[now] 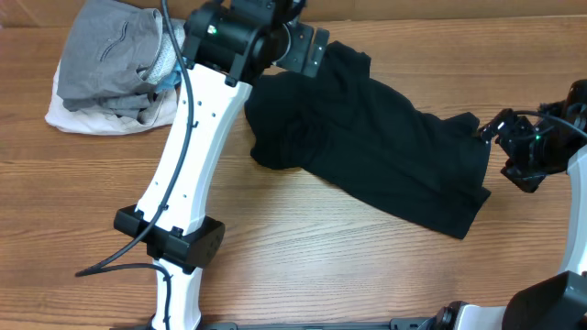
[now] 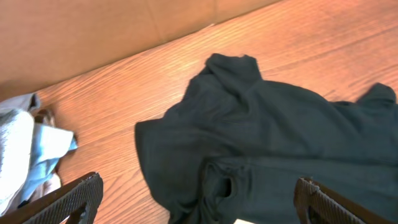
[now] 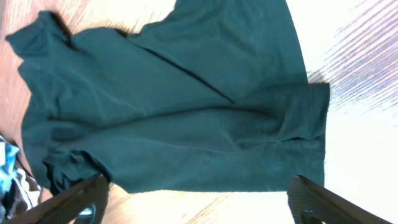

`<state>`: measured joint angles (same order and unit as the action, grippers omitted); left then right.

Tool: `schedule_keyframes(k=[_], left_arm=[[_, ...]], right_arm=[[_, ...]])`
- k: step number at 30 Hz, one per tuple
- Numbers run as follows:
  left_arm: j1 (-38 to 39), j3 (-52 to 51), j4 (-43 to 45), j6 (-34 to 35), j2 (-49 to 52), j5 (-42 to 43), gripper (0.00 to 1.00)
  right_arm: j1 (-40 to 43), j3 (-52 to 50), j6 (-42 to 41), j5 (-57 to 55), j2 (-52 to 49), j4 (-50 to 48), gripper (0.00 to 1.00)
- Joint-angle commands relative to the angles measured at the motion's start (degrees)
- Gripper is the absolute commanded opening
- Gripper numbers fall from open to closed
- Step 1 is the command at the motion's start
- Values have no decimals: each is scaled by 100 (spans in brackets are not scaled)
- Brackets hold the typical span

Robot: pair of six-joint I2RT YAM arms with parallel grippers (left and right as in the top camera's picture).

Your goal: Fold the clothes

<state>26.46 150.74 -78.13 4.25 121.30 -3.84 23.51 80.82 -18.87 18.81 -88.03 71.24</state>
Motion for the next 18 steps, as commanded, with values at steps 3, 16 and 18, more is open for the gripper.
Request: schedule_keyframes(k=[3, 16, 18], left_arm=[[61, 105, 323, -153, -66, 103, 100], [-195, 72, 2304, -173, 341, 26, 100], [-258, 72, 2288, -177, 590, 28, 100]], right_arm=[[-249, 1049, 129, -450, 177, 437, 100], [-396, 1602, 601, -730, -155, 352, 100], [-404, 1600, 717, -723, -256, 398, 100]])
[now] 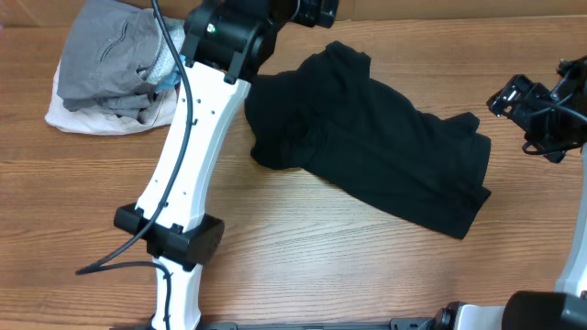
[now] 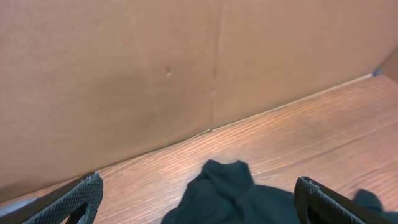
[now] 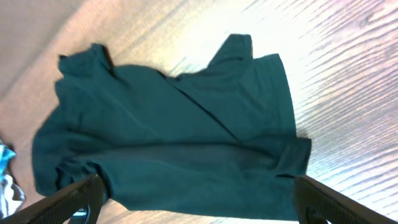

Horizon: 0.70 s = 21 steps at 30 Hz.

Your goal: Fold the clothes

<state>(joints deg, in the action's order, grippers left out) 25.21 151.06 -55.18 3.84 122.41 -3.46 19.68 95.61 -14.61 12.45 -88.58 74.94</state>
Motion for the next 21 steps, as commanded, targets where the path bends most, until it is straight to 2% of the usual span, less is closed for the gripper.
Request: schedule_keyframes(k=[1, 4, 8, 12, 17, 20, 21], left_arm=[[-168, 39, -11, -186, 645, 20, 100], [-234, 39, -87, -264, 1073, 37, 100], [-249, 39, -669, -260, 1604, 35, 100], [-302, 37, -1502, -15, 1976, -11, 89], [-557, 7, -2273, 682, 2288, 35, 58], [-719, 7, -2503, 822, 2507, 254, 14], [-767, 7, -2570, 822, 2581, 393, 7]], right_arm=[[-35, 120, 313, -90, -245, 33, 100], [-101, 120, 313, -90, -328, -7, 100], [-197, 120, 313, -136, -404, -2, 100], [-254, 116, 313, -238, -448, 22, 100], [-282, 116, 420, -236, -479, 52, 100], [-282, 116, 420, -236, -479, 50, 100], [-282, 116, 420, -236, -479, 52, 100]])
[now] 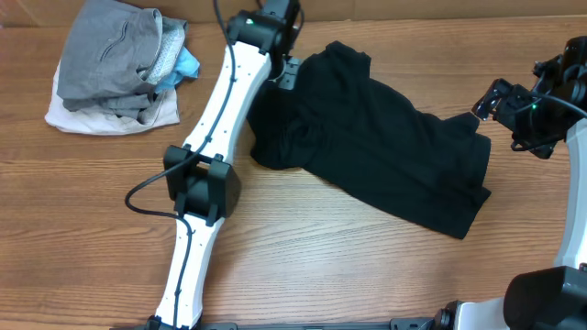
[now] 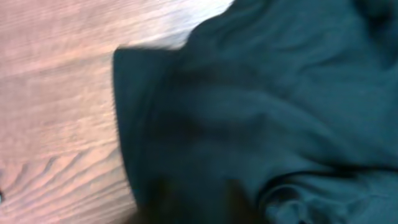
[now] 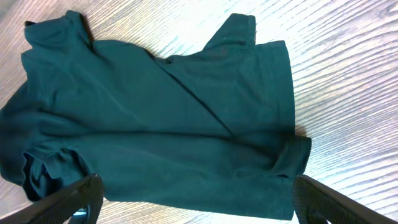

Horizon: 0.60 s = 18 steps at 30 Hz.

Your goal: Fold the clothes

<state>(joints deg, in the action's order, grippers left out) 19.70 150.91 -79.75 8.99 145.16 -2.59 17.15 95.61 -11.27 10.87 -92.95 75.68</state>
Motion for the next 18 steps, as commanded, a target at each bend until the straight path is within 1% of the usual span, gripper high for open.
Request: schedule_keyframes(k=[1, 6, 13, 15, 18], left_arm=[[-254, 22, -177, 304, 387, 420, 4], [-319, 22, -494, 256, 826, 518, 4], [-293, 22, -490, 236, 1021, 518, 4], [-291, 22, -557, 219, 1021, 466, 4], [-293, 20, -922, 240, 1021, 177, 4]], right_arm=[[-28, 116, 85, -79, -42, -13, 100], [-28, 116, 87, -76, -42, -7, 100], [-28, 116, 87, -79, -42, 50, 100], [-28, 114, 90, -79, -42, 61, 100], [-28, 114, 111, -79, -42, 98, 100]])
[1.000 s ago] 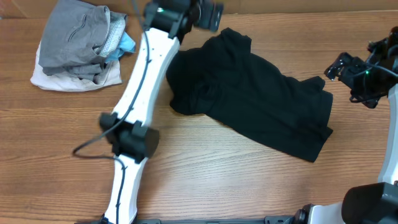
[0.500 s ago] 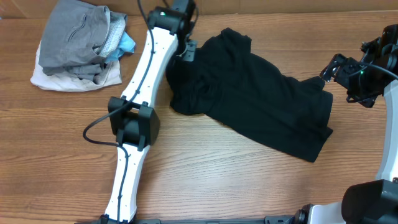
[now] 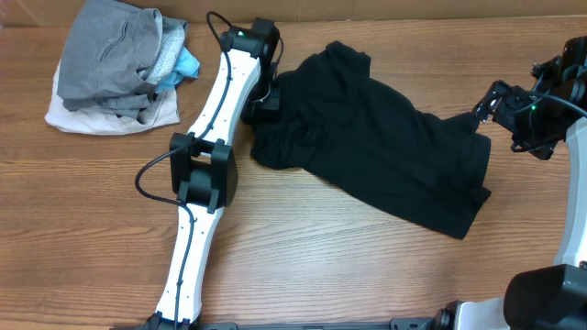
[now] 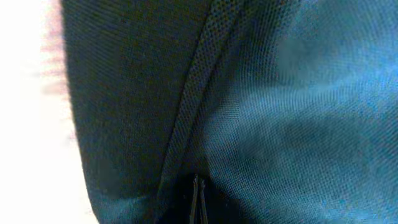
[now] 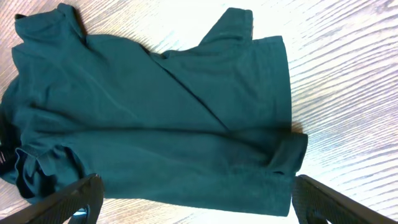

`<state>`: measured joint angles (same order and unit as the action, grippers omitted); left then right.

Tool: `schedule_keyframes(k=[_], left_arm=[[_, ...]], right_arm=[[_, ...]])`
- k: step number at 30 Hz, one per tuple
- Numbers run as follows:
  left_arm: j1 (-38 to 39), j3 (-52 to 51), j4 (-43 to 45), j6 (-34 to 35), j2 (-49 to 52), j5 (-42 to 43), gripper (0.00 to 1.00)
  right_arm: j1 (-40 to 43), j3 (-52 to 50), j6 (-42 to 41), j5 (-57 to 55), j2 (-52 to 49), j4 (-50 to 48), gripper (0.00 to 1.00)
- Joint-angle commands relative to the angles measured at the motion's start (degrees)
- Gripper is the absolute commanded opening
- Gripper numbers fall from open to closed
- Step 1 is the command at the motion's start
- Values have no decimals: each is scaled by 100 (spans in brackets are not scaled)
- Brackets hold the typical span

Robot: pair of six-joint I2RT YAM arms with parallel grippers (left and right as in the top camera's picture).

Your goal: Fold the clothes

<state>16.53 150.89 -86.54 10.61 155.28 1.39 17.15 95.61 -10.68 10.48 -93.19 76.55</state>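
Note:
A black shirt [image 3: 385,156] lies crumpled across the middle of the wooden table [image 3: 303,257]. My left gripper [image 3: 262,99] is down at the shirt's left edge. In the left wrist view dark fabric [image 4: 280,93] fills the frame and the left gripper [image 4: 198,199] shows two thin tips pressed together in a fold. My right gripper [image 3: 500,108] hangs above the shirt's right sleeve end, apart from it. From the right wrist the whole shirt [image 5: 155,124] shows below the right gripper [image 5: 199,204], its fingers [image 5: 74,199] spread wide and empty.
A pile of grey clothes [image 3: 110,50] on a white cloth, with a blue piece [image 3: 186,64] beside it, sits at the back left. A cardboard wall [image 3: 413,7] runs along the table's far edge. Bare wood lies in front of the shirt.
My left gripper has come down from the shirt's upper left onto its left edge, and its tips are now together in the fabric. The right gripper and the shirt have barely moved.
First both grippers were open, the left over the shirt's collar end, the right low at its right side. Then the left pointed at the cardboard wall and the right stood higher. Then the left reached down at the shirt's upper left, and now it is shut at the left edge.

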Motion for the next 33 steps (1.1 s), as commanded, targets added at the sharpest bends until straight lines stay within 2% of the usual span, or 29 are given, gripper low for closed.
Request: schedule_keyframes(k=[1, 6, 14, 19, 33], left_arm=[[13, 22, -417, 101, 9, -350, 4], [-129, 0, -1032, 269, 9, -968, 4], [-313, -289, -1032, 221, 7, -538, 4], [-313, -975, -1032, 164, -149, -555, 4], [-326, -2577, -1032, 337, -1631, -1104, 4]], right_arm=[[-28, 114, 72, -39, -17, 17, 100], [-28, 111, 74, -39, -17, 52, 100], [-28, 111, 221, -42, -17, 273, 100], [-28, 111, 221, -42, -17, 313, 100], [-28, 111, 262, -39, -17, 308, 100]])
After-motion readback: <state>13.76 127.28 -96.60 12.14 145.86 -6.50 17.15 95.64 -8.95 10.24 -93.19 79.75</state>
